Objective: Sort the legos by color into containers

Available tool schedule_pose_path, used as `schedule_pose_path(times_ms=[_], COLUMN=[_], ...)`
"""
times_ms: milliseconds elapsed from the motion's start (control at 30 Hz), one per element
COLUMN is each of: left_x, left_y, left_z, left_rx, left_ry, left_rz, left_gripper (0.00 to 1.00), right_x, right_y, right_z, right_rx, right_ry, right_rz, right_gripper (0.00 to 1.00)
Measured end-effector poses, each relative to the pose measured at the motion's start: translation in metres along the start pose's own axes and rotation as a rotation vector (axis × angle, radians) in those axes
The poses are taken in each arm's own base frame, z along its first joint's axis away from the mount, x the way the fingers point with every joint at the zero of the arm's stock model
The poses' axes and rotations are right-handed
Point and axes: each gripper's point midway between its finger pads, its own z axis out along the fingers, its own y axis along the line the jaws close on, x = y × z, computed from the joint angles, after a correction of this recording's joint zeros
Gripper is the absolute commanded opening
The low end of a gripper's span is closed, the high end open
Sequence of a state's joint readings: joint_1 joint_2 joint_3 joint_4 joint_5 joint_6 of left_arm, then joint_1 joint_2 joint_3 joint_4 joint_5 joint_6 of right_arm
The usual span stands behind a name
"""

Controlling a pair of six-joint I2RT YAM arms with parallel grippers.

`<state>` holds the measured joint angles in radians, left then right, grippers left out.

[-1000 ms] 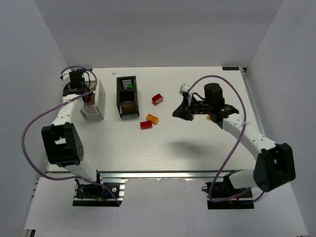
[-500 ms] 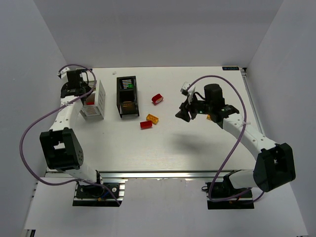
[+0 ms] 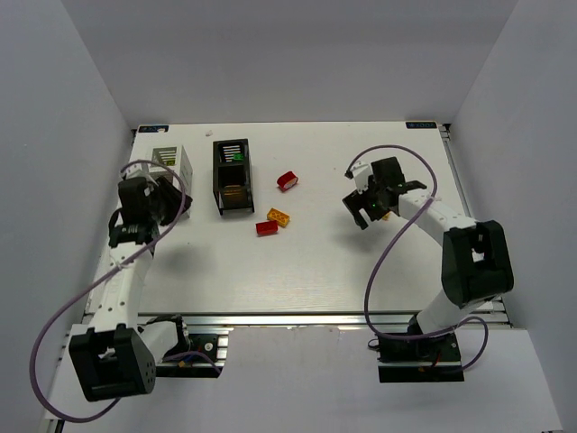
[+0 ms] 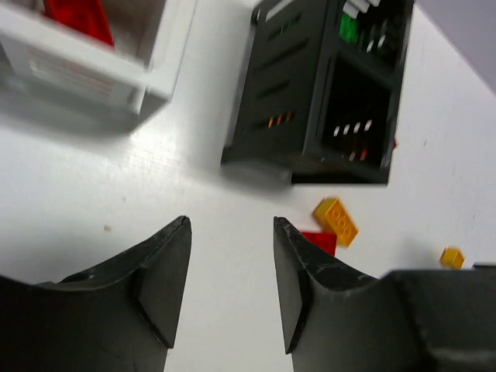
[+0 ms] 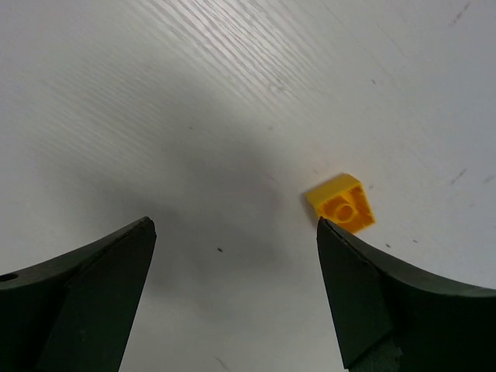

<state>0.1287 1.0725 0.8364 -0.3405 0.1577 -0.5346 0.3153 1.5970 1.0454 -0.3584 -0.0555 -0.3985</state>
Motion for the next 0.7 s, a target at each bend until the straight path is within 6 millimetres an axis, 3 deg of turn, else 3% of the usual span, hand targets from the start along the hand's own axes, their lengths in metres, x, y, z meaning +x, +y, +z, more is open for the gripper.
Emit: schedule_pose_path(times_ms=[133,333,500,700], left_x=[0.042,0.064,0.079,0.084], left_y=[0.012,0.016,0.020,0.023], left_z=[-0.010,-0.020,-0.023,-0.023], left_rx=[0.017,0.042,0.051,0.053], left_ry=[0.083,0.118,0.139,0.148], left_rz=[-0.008,-0.002,0.025,0.039], left_gripper=[0.57,0.58,0.58,0.59], right_x=[0.006,-0.003,0.016,0.030], right_y=[-0.032,-0.068,-0.063,-0.054], right_z=[0.001,-0.001,0.013,0.028], right_rx=[0.015,-0.019,-0.128,-0.217], right_ry=[0.065,0.073,0.144,0.197], right_rz=[-0.046,-0.180,-0.251,-0.283], right_gripper=[0.89,0.84,0.75,0.73])
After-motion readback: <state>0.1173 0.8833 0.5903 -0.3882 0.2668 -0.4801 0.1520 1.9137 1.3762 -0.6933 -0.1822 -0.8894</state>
